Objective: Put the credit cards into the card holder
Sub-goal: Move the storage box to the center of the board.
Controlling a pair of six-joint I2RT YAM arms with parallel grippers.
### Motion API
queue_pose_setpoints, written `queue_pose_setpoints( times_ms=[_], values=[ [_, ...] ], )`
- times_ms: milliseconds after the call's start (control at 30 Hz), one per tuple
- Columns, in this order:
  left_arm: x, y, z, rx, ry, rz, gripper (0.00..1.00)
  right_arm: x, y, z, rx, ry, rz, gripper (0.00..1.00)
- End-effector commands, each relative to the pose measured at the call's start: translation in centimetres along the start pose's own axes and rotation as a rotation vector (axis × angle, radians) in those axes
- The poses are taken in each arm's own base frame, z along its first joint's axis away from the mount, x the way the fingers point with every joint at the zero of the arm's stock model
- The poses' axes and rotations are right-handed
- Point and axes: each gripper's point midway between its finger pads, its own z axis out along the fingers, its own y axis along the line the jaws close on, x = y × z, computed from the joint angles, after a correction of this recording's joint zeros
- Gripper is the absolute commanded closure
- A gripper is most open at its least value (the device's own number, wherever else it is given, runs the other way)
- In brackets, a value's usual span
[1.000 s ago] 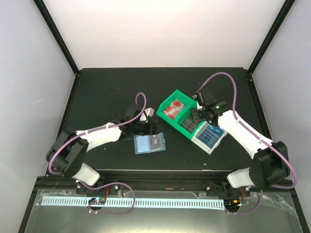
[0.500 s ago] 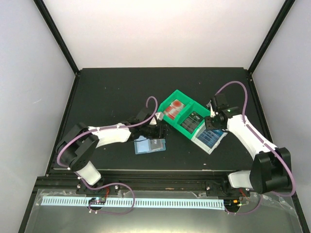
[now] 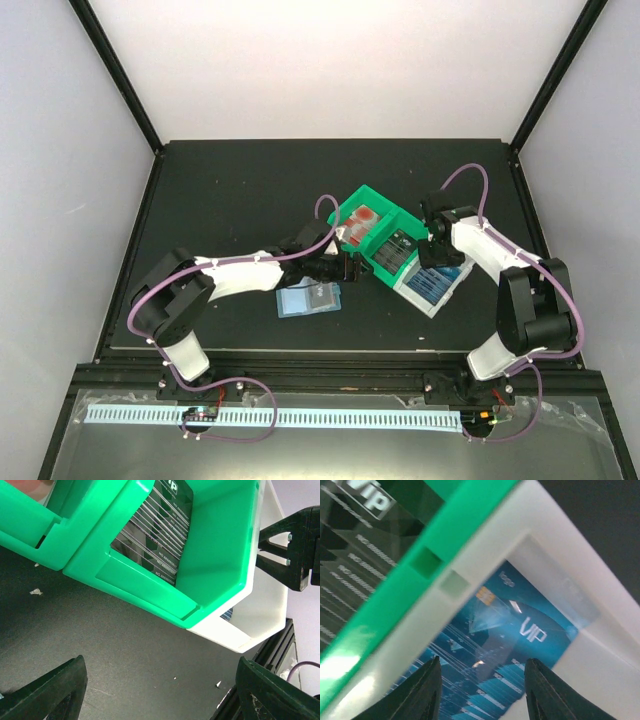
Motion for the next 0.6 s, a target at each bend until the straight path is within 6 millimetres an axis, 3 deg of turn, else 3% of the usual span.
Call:
queue_pose_setpoints(
  times_ms=[0, 200, 300, 400, 567],
  values=[
    [-1.1, -1.0, 0.1, 0.022, -0.05, 0.003, 0.16, -2.0, 2.8, -1.0, -0.136, -0.085, 0.018, 0.52],
    [-1.7, 0.4, -0.5, -0.061, -0.095, 0.014, 0.1, -3.1, 6.5, -1.4, -0.256, -0.16, -0.002, 0.52],
    [-2.1, 1.6, -1.5, -0.143, -0.129, 0.014, 0.01, -3.8, 8.0, -1.3, -0.281, -0.188, -0.015, 0.52],
    [-2.6, 2.9, -2.6, -0.229, -0.168, 0.006, 0.01, -4.6, 9.4, -1.7, -0.313, -0.222, -0.036, 0.52],
    [-3.5, 3.2, -4.1, -0.265, -0.217, -0.004, 0.01, -6.0, 11.5, -3.1, -0.4, -0.278, -0.048, 0.49]
  ],
)
